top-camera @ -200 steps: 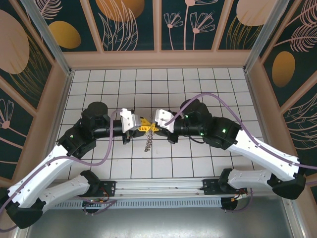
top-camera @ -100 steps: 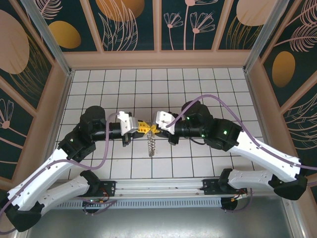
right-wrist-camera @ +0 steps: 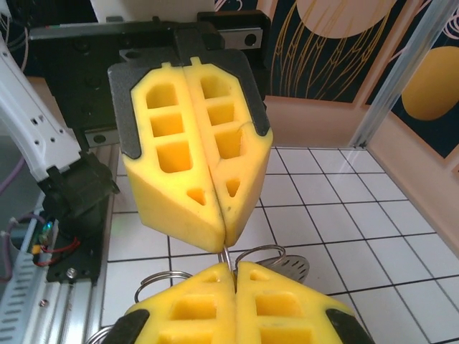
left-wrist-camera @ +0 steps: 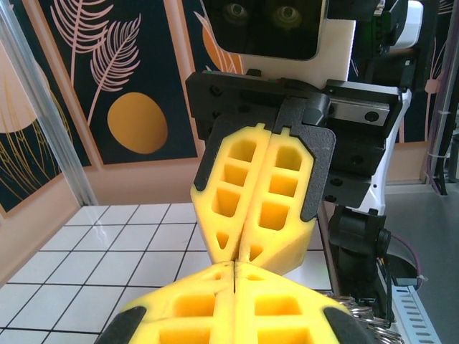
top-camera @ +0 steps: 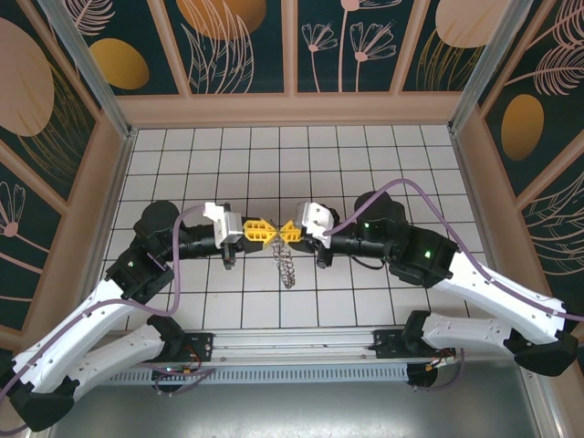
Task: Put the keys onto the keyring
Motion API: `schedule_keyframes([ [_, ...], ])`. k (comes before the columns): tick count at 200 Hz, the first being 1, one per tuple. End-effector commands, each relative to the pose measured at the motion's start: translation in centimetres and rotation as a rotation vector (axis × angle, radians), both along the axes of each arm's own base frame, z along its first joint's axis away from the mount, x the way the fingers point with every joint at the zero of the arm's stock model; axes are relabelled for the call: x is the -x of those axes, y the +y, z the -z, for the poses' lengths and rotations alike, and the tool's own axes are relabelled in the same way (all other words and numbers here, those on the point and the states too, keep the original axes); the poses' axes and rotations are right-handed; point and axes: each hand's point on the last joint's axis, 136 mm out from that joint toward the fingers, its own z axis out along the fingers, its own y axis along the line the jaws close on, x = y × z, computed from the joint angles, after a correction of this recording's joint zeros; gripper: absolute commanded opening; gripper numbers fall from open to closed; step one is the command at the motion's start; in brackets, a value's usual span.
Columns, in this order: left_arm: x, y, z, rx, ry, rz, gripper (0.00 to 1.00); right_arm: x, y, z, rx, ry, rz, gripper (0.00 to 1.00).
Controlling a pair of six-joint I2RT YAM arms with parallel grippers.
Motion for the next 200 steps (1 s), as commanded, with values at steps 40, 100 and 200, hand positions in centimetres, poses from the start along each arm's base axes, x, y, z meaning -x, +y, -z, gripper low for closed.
schedule_keyframes([
  [40,-0.1,0.1,-0.3,-0.058,-0.030,-0.010,0.00,-0.5,-0.9,-0.9,0.002,-0.040,0.041,0.00],
  [100,-2.1,0.1,3.7,-0.283,-0.014,-0.074,0.14,-1.1,0.3,-0.6,0.116,-0.076,0.007,0.00],
  [200,-2.0,0.2,2.4,-0.206,-0.056,-0.087,0.00,-0.8,0.6,-1.1,0.097,-0.071,-0.012,0.00],
])
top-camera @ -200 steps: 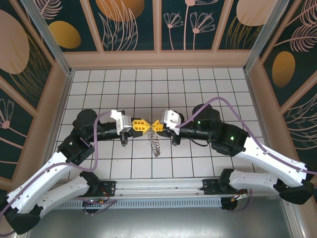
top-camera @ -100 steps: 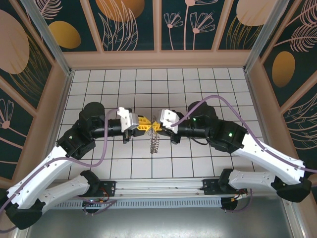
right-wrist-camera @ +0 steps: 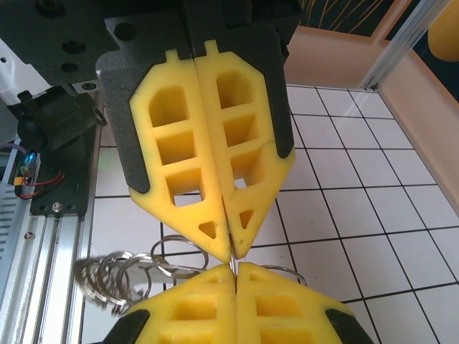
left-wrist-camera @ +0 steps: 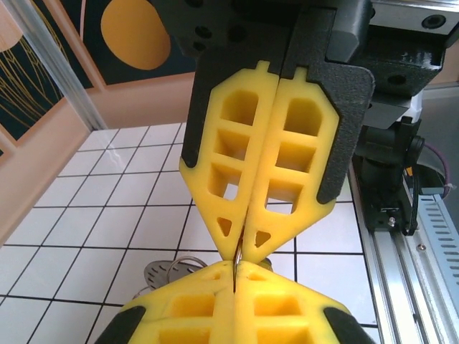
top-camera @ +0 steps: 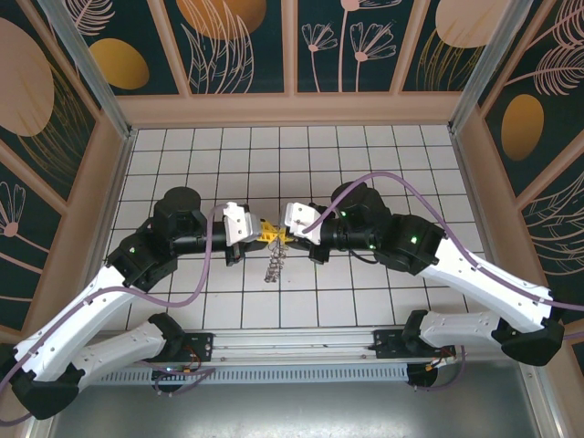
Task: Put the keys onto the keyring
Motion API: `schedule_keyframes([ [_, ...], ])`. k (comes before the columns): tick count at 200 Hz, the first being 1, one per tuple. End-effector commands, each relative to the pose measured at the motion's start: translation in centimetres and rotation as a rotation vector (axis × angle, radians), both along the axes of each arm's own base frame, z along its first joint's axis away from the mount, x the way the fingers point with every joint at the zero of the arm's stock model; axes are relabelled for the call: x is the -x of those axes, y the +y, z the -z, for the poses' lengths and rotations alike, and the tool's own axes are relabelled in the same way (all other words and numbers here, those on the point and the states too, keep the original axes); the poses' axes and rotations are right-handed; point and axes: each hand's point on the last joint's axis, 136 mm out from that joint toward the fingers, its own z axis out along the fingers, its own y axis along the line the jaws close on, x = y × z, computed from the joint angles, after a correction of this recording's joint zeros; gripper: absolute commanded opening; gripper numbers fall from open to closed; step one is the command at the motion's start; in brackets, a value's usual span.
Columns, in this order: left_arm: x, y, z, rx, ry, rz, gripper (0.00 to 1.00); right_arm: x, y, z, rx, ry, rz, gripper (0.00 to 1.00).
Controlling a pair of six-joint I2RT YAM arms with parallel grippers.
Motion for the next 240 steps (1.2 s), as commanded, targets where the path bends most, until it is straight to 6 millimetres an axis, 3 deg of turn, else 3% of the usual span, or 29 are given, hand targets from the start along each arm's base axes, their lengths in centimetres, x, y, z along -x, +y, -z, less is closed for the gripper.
schedule_keyframes([
  [1,0.2,0.2,-1.7,0.074,-0.043,-0.011,0.00,0.6,-0.1,-4.1,-0.125,-0.057,-0.022,0.00],
  [16,0.9,0.6,-4.2,0.164,-0.074,-0.003,0.00,0.4,-0.4,-3.9,-0.136,-0.052,0.001,0.00],
  [18,0.9,0.5,-3.4,0.157,-0.055,0.000,0.00,0.3,-0.4,-3.9,-0.140,-0.054,0.006,0.00],
  [38,1.8,0.6,-5.3,0.245,-0.063,0.029,0.00,0.5,-0.8,-3.7,-0.170,-0.046,0.018,0.11],
  [68,2.7,0.9,-6.7,0.302,-0.074,0.063,0.00,0.6,-1.2,-3.5,-0.183,-0.040,0.027,0.11],
  [139,3.2,0.8,-6.8,0.311,-0.063,0.089,0.00,1.9,-1.0,-4.7,-0.242,-0.041,-0.045,0.15],
  [192,3.5,1.0,-7.3,0.331,-0.073,0.098,0.00,1.8,-1.0,-4.7,-0.233,-0.042,-0.039,0.00],
  [240,3.7,1.0,-7.5,0.339,-0.075,0.109,0.00,0.8,-0.4,-3.5,-0.178,-0.031,-0.006,0.00],
])
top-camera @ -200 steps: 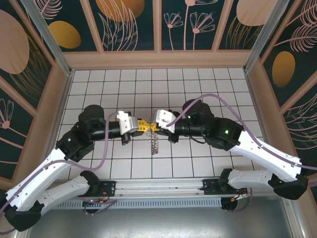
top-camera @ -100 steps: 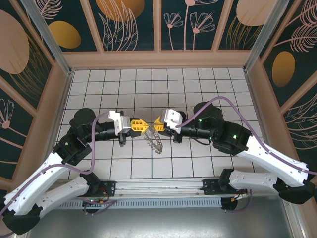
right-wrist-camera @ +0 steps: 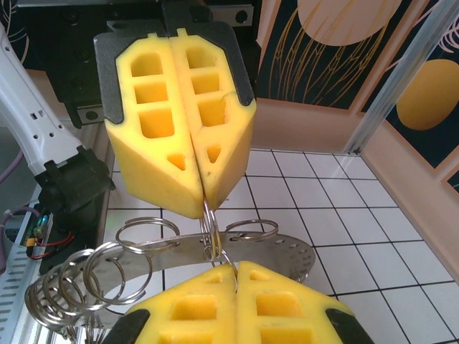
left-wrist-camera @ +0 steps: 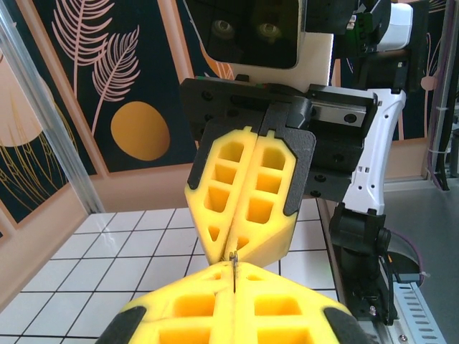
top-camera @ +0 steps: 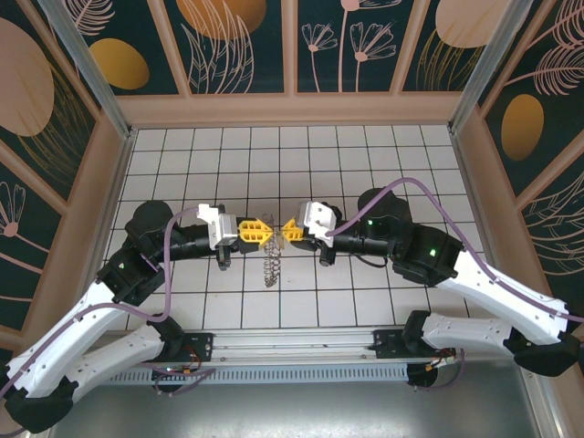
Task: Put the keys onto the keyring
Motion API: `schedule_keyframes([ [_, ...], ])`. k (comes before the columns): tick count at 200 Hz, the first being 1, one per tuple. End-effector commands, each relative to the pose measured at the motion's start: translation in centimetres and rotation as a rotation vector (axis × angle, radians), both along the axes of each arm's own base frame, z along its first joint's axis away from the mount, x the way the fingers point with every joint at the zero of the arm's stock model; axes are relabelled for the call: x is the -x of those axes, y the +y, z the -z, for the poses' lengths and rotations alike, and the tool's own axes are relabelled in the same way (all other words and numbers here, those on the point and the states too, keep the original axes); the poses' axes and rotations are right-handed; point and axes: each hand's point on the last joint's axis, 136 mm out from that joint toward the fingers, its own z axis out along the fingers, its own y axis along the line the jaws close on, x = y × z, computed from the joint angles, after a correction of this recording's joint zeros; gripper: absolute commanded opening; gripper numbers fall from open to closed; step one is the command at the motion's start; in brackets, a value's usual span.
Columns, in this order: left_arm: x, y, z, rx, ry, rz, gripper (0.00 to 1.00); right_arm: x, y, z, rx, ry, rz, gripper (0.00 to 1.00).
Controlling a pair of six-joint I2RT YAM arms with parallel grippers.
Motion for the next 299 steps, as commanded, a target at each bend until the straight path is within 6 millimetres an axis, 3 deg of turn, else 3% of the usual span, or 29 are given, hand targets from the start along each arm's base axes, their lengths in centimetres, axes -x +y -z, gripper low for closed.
schedule_keyframes([
  [1,0.8,0.3,-2.2,0.074,-0.059,0.027,0.00,-0.7,0.4,0.4,0.024,0.002,0.023,0.00],
  [50,0.9,0.2,-2.1,0.070,-0.056,0.036,0.00,-1.7,1.0,0.3,0.038,-0.012,0.056,0.00],
  [84,0.7,0.2,-2.1,0.067,-0.059,0.027,0.00,-1.9,1.0,-0.3,0.029,-0.020,0.070,0.14],
  [117,0.7,0.3,-2.1,0.067,-0.062,0.022,0.00,-1.6,-0.5,-1.1,-0.015,-0.018,0.099,0.23],
  [162,0.8,0.3,-2.2,0.071,-0.063,0.030,0.00,0.3,-2.0,-2.7,-0.122,-0.023,0.058,0.24],
  [215,0.9,0.2,-2.2,0.073,-0.060,0.038,0.00,1.6,-0.5,-2.2,-0.129,0.001,-0.047,0.24],
  [299,1.4,0.4,-2.6,0.084,-0.063,0.053,0.00,1.3,1.1,-1.7,-0.140,0.013,-0.075,0.24],
])
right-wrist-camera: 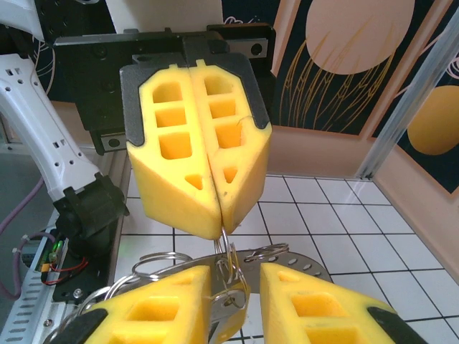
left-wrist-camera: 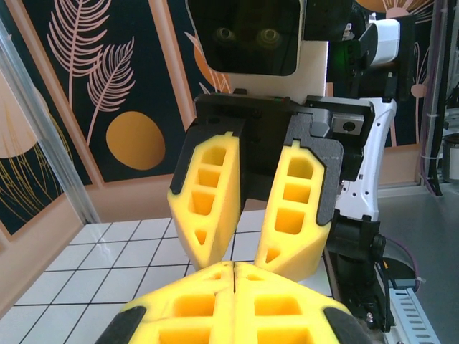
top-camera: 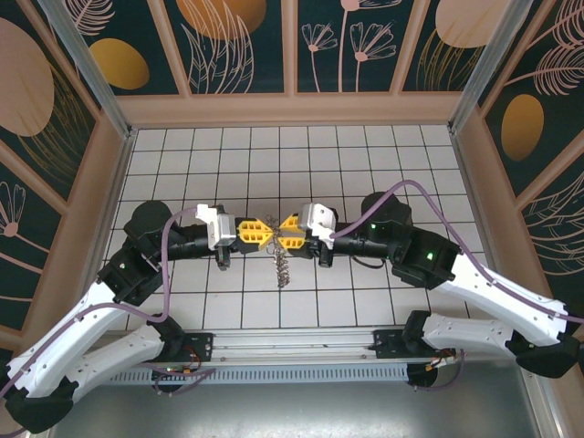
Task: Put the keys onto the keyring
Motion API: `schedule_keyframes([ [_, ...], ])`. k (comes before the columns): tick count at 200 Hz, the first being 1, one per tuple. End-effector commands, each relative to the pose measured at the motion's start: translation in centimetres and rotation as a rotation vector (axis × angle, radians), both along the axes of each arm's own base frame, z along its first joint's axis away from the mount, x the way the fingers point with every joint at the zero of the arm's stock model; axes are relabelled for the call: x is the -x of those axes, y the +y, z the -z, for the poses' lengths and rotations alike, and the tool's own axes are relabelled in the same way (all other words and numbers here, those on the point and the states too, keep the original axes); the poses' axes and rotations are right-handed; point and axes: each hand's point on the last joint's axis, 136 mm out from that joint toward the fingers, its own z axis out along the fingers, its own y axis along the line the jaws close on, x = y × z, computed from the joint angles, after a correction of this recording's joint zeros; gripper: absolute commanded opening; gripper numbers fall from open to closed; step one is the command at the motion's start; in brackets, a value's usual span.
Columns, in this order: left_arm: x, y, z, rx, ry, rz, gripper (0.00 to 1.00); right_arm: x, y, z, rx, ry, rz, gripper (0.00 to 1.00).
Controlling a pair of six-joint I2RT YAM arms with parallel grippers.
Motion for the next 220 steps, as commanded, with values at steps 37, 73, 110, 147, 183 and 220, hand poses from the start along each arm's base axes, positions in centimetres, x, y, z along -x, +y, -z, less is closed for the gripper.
schedule_keyframes([
  [37,1.4,0.7,-2.7,0.080,-0.059,0.037,0.00,0.2,0.7,-0.5,-0.044,0.004,-0.020,0.21],
  [73,1.5,0.7,-2.7,0.084,-0.054,0.042,0.00,0.3,0.8,-0.6,-0.048,0.001,-0.027,0.11],
  [110,1.4,0.6,-2.5,0.079,-0.046,0.042,0.00,0.7,0.7,-1.5,-0.085,-0.012,-0.047,0.19],
  [147,1.4,0.6,-2.6,0.079,-0.043,0.042,0.00,0.8,0.8,-1.4,-0.086,-0.014,-0.054,0.19],
  [183,1.5,0.6,-2.7,0.084,-0.047,0.046,0.00,0.7,0.8,-1.2,-0.077,-0.018,-0.051,0.00],
  [220,0.9,0.5,-1.9,0.040,-0.032,0.020,0.00,0.1,0.5,-1.7,-0.065,-0.025,-0.019,0.00],
])
